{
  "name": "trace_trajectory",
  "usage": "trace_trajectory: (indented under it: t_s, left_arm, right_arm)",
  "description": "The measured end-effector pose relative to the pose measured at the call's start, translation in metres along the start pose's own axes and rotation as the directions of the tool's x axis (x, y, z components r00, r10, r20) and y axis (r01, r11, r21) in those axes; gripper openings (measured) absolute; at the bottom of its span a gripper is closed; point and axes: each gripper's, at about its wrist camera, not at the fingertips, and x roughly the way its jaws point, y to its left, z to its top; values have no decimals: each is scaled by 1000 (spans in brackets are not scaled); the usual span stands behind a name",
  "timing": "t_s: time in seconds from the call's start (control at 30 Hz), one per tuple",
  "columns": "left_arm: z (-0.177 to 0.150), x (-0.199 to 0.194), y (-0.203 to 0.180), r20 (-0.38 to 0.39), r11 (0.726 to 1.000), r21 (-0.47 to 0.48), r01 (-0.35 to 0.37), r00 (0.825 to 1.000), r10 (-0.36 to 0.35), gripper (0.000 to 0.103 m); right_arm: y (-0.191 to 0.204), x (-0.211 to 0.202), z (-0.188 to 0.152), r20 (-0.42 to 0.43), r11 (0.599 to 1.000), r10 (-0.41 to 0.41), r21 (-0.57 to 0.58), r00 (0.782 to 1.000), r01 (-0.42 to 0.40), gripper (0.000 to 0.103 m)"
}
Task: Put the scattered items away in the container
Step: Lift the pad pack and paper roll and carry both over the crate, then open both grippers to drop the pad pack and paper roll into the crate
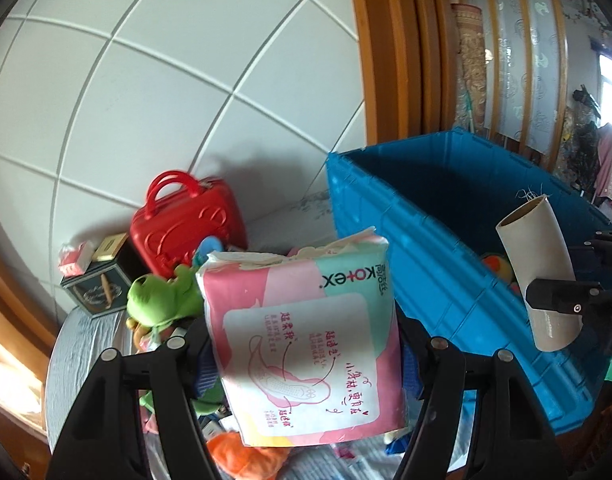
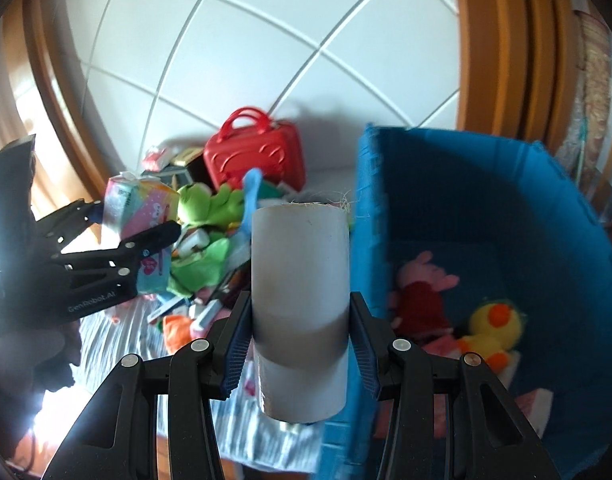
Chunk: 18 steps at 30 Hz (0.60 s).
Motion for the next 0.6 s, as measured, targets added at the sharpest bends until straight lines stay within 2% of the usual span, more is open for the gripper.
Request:
trace_trajectory:
  t_s: [0.37, 0.6]
  left_arm:
    - [46, 22, -88, 19, 991, 84, 101, 994, -103, 69]
    - [74, 34, -144, 31, 976, 137, 169, 984, -175, 69]
  right_arm:
    - [-81, -36, -6, 39, 994, -80, 81, 996, 77, 45]
    - [-133, -52, -14, 49, 980, -143, 145, 989, 135, 45]
